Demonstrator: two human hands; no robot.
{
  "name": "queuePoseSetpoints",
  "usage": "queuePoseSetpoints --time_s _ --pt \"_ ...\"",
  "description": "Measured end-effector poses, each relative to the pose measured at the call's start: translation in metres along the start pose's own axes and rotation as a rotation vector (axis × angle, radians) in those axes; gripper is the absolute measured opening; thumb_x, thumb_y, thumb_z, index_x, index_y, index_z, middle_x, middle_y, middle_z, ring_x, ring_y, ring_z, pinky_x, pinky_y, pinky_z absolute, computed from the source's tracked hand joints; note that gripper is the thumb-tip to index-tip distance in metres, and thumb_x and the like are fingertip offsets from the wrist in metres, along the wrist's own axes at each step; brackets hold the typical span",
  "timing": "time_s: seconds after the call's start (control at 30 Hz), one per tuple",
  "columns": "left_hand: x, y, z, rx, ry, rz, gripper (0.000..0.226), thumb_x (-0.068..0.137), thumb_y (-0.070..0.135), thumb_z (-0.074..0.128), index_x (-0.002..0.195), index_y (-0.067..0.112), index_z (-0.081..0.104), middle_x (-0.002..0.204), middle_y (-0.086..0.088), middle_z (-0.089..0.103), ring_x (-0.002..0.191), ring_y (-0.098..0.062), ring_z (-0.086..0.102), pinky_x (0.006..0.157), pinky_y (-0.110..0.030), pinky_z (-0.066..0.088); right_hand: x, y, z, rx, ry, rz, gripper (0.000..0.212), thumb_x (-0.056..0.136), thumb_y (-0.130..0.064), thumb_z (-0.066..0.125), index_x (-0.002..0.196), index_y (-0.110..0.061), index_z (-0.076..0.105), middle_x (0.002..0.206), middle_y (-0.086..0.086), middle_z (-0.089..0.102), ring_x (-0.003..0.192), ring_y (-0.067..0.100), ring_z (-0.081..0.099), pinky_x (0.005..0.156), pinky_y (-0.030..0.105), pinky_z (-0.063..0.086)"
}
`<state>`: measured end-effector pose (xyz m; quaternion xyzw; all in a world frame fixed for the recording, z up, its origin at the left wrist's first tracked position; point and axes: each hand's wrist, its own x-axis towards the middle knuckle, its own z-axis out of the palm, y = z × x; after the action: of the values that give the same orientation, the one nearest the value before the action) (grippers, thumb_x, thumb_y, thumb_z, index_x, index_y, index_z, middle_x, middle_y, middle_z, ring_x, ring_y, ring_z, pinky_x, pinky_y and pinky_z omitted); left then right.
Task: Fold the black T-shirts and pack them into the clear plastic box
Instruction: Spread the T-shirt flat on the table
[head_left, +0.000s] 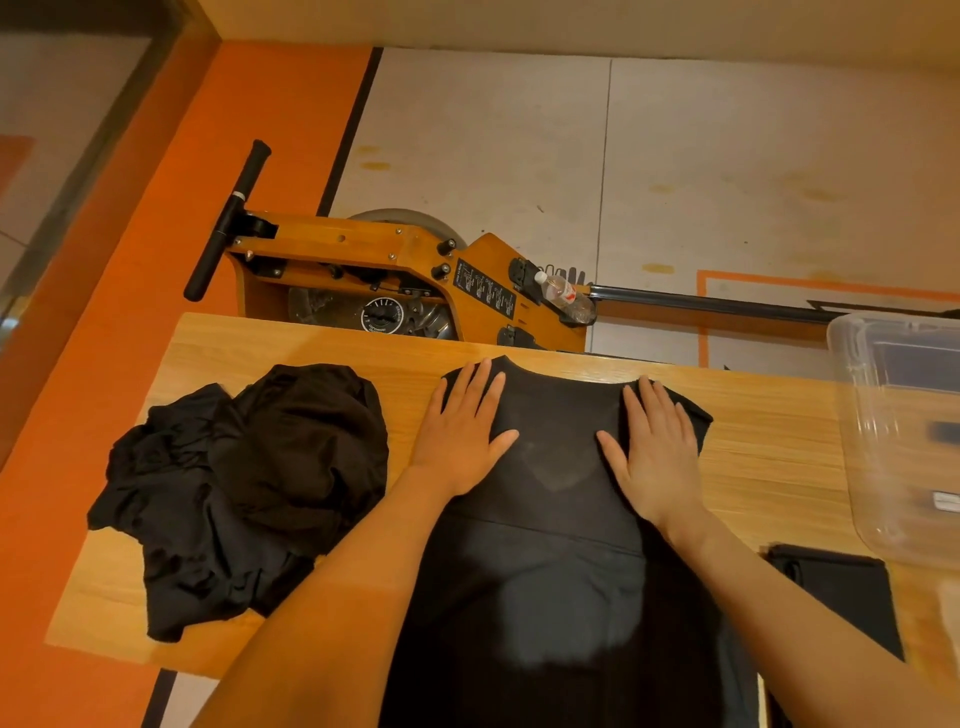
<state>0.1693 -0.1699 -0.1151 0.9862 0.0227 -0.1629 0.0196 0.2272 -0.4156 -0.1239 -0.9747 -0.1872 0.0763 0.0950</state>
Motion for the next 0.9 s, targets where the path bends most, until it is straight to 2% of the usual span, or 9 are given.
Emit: queuePoseSetpoints --time_s 0.1,0.17,0.27,0.4,0.5,0.6,0.73,0.9 --pt "-0.001 0.007 -0.003 -0.017 0.009 -0.048 0.076 0.096 0.062 0.017 0.153 0.019 -0.012 0.16 -0.006 -0.018 0.147 -0.023 -0.017 0.12 -0.044 -0.002 -0.002 0.007 -0.006 0.028 0.041 0.023 0.071 0.095 -0.055 0.032 0.149 -0.009 0.035 0.16 0.016 0.022 0.148 0.032 0.017 0.118 0.048 0.018" --pt "-0.002 0.015 -0.004 -0.002 0.062 -0.046 0.078 0.096 0.061 0.019 0.152 0.017 -0.011 0.159 -0.007 -0.019 0.147 -0.024 -0.017 0.119 -0.044 -0.003 -0.01 0.01 -0.008 0.029 0.081 0.001 0.065 0.096 -0.049 0.038 0.145 -0.006 0.039 0.156 0.019 0.028 0.143 0.036 0.027 0.114 0.05 0.026" --pt "-0.003 0.024 -0.003 0.006 0.065 0.004 0.077 0.097 0.059 0.023 0.153 0.016 -0.006 0.161 -0.006 -0.014 0.148 -0.022 -0.014 0.118 -0.041 -0.004 -0.023 0.017 -0.004 -0.017 0.06 -0.021 0.065 0.097 -0.049 0.032 0.14 -0.004 0.047 0.149 0.019 0.041 0.136 0.035 0.039 0.113 0.048 0.03" --pt "0.001 0.022 0.002 0.008 0.023 -0.009 0.075 0.095 0.061 0.017 0.154 0.019 -0.007 0.161 -0.004 -0.016 0.148 -0.023 -0.015 0.119 -0.042 -0.003 -0.023 0.028 0.001 -0.066 0.017 0.01 0.073 0.096 -0.057 0.025 0.149 -0.009 0.036 0.157 0.015 0.03 0.147 0.029 0.024 0.119 0.043 0.014" --pt "0.004 0.015 0.001 0.022 0.011 0.02 0.076 0.091 0.063 0.01 0.153 0.023 -0.008 0.16 -0.004 -0.018 0.147 -0.023 -0.016 0.119 -0.044 -0.003 -0.015 0.037 -0.001 -0.07 -0.029 0.002 0.08 0.092 -0.068 0.021 0.155 -0.018 0.023 0.163 0.011 0.014 0.15 0.029 0.009 0.119 0.047 0.006" --pt "0.005 0.01 -0.001 0.021 -0.003 0.038 0.075 0.094 0.064 0.015 0.153 0.025 -0.009 0.16 -0.004 -0.019 0.147 -0.024 -0.018 0.119 -0.046 -0.003 -0.011 0.044 -0.005 -0.084 -0.094 0.0 0.088 0.087 -0.077 0.015 0.157 -0.025 0.012 0.165 0.008 0.003 0.151 0.03 -0.002 0.119 0.049 0.004" --pt "0.002 0.009 -0.005 0.004 -0.003 0.041 0.073 0.095 0.064 0.019 0.153 0.027 -0.009 0.16 -0.006 -0.019 0.147 -0.025 -0.019 0.12 -0.046 -0.004 -0.019 0.037 -0.009 -0.055 -0.067 0.019 0.089 0.086 -0.079 0.015 0.156 -0.024 0.017 0.164 0.01 0.005 0.151 0.031 -0.001 0.119 0.052 0.006" --pt "-0.004 0.01 -0.019 -0.044 0.048 0.049 0.069 0.098 0.058 0.024 0.154 0.027 -0.002 0.162 -0.004 -0.012 0.148 -0.023 -0.013 0.119 -0.043 -0.004 -0.033 0.014 -0.013 -0.007 -0.001 0.011 0.079 0.091 -0.07 0.024 0.152 -0.02 0.032 0.161 0.013 0.021 0.15 0.031 0.012 0.119 0.047 0.008"
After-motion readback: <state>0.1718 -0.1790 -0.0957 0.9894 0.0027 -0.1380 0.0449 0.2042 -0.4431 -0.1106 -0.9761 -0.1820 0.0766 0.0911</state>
